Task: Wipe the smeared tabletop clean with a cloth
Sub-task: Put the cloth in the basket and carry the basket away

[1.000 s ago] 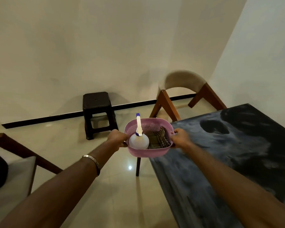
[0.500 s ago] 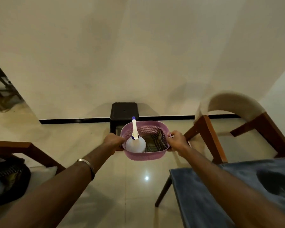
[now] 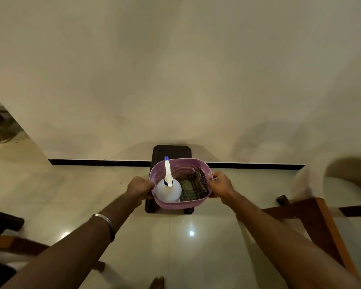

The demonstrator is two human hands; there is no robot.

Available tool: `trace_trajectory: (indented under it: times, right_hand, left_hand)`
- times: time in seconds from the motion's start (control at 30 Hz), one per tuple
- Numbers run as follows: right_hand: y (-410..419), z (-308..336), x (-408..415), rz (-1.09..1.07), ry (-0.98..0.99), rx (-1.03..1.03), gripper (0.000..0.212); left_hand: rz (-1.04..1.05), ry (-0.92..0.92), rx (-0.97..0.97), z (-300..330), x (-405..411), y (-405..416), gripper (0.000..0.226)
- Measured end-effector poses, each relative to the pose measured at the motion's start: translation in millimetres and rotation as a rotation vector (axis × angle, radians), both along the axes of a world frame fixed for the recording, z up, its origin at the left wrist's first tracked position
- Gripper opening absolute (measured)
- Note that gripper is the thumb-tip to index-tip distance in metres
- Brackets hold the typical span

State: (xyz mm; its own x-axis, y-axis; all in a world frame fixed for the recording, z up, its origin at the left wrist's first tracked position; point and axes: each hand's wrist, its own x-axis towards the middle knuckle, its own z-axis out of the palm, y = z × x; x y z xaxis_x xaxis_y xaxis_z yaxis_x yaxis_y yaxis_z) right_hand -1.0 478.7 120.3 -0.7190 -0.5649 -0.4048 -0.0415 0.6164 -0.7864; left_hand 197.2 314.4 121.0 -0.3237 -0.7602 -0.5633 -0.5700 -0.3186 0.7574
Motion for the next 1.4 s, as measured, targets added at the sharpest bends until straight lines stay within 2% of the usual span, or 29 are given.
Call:
trace_trajectory:
  times: [0.2, 0.37, 0.67, 0.97, 1.13, 1.4]
  right_hand:
    - [-104.9, -24.1, -50.6, -0.037, -0.066, 0.011, 0.022]
    - [-180.3, -52.1, -97.7, -0.05, -0.081, 0.055, 0.015]
    - [-286.0, -134.8, -190.4, -0.034, -0.038, 0.176, 0.015]
    - [-349.2, -218.1, -243.4, -0.02, -0.078, 0.332, 0.012]
    - [-371.8, -261.4, -257.0, -0.016, -0.091, 0.422, 0.013]
    - [-387.0, -295.0, -268.9, -0.012, -0.119, 0.474, 0.011]
  left_hand:
    - [0.033, 0.003, 0.024, -21.8, -50.7, -102.1, 0.008]
    - [0.06, -0.019, 0.053, -49.0, -97.4, -175.2, 0.015]
    - [0.104, -0.06, 0.143, -120.7, -186.0, -277.2, 0.009]
    - [0.088, -0.146, 0.251, -206.5, -242.6, -345.2, 0.001]
    - [0.066, -0.213, 0.26, -252.1, -263.7, -367.8, 0.008]
    - [0.024, -0.296, 0.257, -291.8, -282.1, -387.4, 0.005]
